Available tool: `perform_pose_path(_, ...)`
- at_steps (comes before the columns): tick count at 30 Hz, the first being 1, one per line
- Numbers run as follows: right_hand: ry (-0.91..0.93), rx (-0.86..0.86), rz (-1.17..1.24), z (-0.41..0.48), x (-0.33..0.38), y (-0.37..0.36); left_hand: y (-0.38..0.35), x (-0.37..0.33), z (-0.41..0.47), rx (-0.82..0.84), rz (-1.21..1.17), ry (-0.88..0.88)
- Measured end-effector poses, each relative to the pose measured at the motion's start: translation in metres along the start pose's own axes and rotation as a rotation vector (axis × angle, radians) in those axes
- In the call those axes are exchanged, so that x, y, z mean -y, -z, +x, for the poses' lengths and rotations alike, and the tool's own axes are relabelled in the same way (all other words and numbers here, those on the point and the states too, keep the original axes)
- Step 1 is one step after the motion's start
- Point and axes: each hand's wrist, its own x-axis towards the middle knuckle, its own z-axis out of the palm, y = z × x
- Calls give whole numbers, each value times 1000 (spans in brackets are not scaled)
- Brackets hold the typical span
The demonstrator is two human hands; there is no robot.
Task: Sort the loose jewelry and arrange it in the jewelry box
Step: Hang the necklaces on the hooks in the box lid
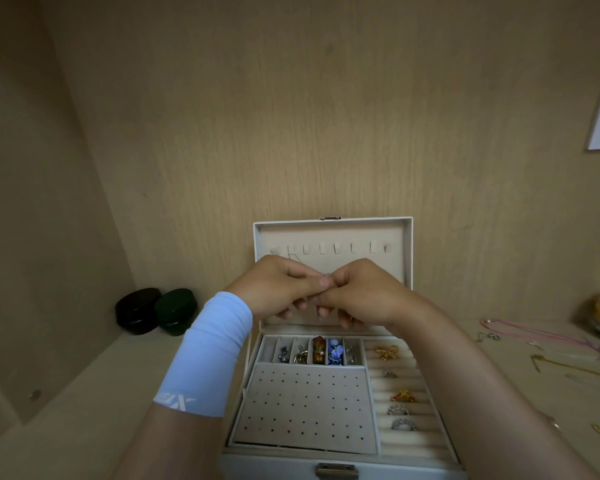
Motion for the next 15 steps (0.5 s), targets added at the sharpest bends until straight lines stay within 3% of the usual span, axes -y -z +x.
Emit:
perform_pose_path(6,-20,-71,88,2,-2,-2,16,2,-4,-38,66,-3)
perform_pose_path(10,43,-253,74,6,-3,0,20,17,4,-264,428,5)
perform_pose_path(15,89,-321,11,16,-1,0,0,21,5,-203,795,1)
